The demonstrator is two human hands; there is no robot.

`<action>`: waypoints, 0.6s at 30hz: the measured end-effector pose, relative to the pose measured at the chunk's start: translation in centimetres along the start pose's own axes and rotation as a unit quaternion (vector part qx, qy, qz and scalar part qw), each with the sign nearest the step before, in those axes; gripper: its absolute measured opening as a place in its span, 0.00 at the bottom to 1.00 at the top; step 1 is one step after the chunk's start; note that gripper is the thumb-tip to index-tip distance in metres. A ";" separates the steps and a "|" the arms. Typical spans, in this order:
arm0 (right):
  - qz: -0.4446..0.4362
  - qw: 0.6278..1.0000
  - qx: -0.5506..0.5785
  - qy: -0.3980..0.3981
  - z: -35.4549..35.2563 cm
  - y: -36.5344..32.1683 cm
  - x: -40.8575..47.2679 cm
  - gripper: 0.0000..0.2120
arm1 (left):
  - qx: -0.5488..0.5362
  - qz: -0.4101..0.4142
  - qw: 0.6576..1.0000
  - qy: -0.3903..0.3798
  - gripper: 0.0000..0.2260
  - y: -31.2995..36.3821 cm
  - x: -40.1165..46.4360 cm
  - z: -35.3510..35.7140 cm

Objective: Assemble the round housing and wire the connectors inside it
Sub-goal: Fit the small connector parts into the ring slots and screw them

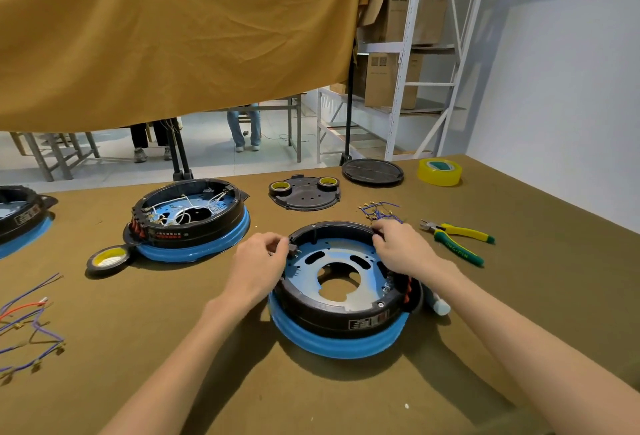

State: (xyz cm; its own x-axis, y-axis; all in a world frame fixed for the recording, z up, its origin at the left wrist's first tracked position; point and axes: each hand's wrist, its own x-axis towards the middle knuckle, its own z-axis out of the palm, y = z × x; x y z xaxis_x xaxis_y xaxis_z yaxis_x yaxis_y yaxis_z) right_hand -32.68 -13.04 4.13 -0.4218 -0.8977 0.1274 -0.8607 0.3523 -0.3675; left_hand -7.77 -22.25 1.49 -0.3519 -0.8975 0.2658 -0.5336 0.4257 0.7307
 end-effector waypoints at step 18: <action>-0.006 0.982 0.185 -0.035 0.6 -0.5 -0.5 0.18 | -0.281 -0.137 0.950 -0.026 0.10 0.0 0.5 0.5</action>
State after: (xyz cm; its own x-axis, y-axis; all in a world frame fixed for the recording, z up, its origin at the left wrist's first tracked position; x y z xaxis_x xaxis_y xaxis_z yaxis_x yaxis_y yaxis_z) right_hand -31.82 -12.90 3.74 -0.3805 -0.9217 0.0756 -0.6977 0.2325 -0.6776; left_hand -8.35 -22.60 1.31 -0.3041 -0.9526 -0.0029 -0.1216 0.0358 0.9919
